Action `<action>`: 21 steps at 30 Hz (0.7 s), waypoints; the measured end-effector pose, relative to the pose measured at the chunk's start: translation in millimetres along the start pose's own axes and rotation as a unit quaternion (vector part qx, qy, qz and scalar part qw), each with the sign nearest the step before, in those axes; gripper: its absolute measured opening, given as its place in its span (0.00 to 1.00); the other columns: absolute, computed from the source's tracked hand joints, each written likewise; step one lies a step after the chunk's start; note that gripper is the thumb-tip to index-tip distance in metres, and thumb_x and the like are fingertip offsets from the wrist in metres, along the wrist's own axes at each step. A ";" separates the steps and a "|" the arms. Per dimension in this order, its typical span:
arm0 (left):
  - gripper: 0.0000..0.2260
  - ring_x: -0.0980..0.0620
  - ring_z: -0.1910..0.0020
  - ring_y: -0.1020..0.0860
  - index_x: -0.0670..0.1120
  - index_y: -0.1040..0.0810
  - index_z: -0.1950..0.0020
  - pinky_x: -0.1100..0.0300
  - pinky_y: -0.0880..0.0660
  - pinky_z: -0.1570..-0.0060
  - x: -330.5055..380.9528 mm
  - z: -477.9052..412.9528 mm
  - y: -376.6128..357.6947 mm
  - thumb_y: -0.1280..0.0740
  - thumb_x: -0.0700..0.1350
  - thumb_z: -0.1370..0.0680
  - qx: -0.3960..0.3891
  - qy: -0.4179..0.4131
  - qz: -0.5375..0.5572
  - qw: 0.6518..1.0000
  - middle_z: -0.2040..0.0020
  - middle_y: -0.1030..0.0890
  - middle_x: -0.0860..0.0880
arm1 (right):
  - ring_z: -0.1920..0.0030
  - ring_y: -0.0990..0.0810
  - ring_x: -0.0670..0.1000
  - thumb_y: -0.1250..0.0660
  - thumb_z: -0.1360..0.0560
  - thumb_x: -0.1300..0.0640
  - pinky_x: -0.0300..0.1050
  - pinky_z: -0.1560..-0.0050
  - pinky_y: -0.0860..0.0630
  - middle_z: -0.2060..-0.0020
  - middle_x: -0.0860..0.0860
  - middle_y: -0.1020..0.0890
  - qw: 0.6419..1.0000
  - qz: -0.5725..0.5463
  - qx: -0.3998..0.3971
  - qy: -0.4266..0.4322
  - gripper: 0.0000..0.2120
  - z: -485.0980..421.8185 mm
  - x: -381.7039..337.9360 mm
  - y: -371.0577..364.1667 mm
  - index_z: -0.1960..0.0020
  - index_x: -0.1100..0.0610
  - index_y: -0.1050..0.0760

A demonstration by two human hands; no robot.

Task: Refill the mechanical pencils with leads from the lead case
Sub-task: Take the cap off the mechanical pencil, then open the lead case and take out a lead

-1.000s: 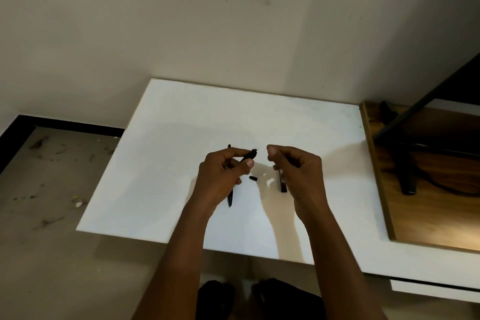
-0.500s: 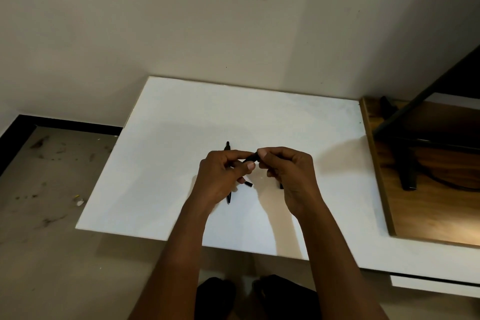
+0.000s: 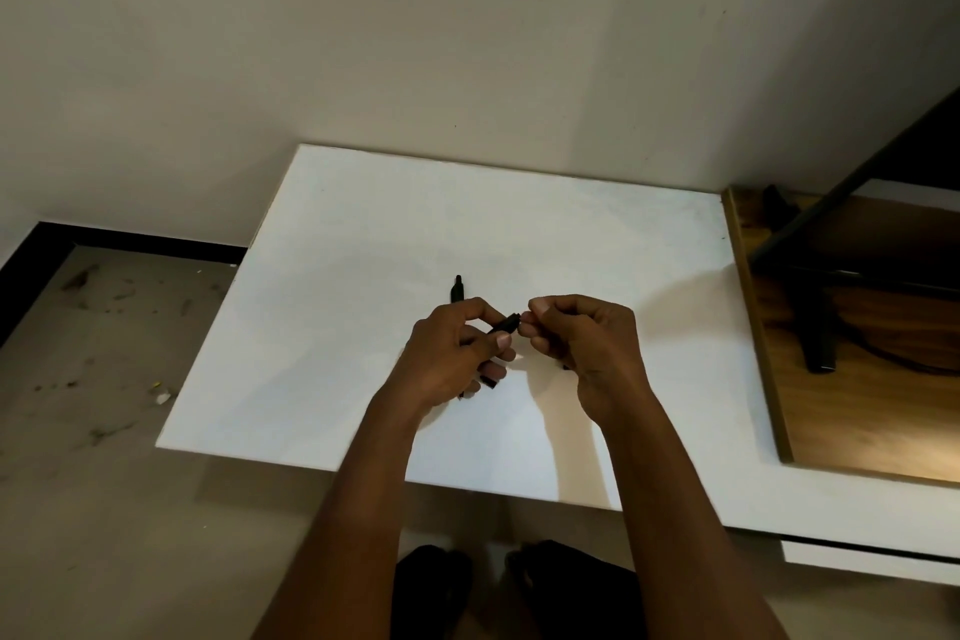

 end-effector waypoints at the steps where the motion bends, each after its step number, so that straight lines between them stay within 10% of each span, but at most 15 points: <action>1: 0.03 0.41 0.59 0.14 0.46 0.19 0.49 0.52 0.24 0.65 0.1 -0.1 1.4 0.30 0.44 0.21 0.004 -0.001 0.009 1.000 0.59 0.13 0.45 | 0.67 0.15 0.49 0.26 0.26 0.63 0.34 0.68 0.23 0.62 0.60 0.13 1.000 -0.003 0.002 0.002 0.05 0.0 -0.7 -0.1 0.53 0.65 0.15; 7: 0.06 0.47 0.60 0.14 0.47 0.19 0.45 0.55 0.19 0.62 -3.2 -2.2 11.5 0.32 0.46 0.19 0.019 0.014 0.100 0.995 0.54 0.13 0.45 | 0.69 0.14 0.48 0.25 0.29 0.63 0.32 0.71 0.27 0.67 0.52 0.13 0.974 0.196 0.051 0.099 0.03 -0.3 -17.9 5.4 0.59 0.56 0.15; 13: 0.08 0.47 0.63 0.15 0.45 0.21 0.45 0.50 0.17 0.60 -22.5 -4.3 15.6 0.34 0.48 0.18 0.016 0.070 0.141 0.987 0.57 0.14 0.43 | 0.60 0.16 0.51 0.26 0.29 0.60 0.48 0.53 0.20 0.63 0.49 0.14 0.889 0.426 -0.008 0.169 0.01 2.7 -15.5 -26.1 0.59 0.56 0.16; 21: 0.08 0.49 0.60 0.15 0.47 0.21 0.44 0.49 0.16 0.57 -16.5 -7.1 27.6 0.33 0.49 0.19 0.058 0.032 0.152 0.986 0.55 0.13 0.46 | 0.55 0.18 0.50 0.27 0.25 0.59 0.42 0.55 0.28 0.57 0.50 0.14 0.857 0.473 0.018 0.203 0.04 5.3 -18.0 -33.2 0.52 0.54 0.13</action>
Point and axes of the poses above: each hand's wrist, its own z-axis away from the middle knuckle, its own y-axis out of the back of the hand, x = y × z, the point moved 10 cm from there along -z, towards the middle knuckle
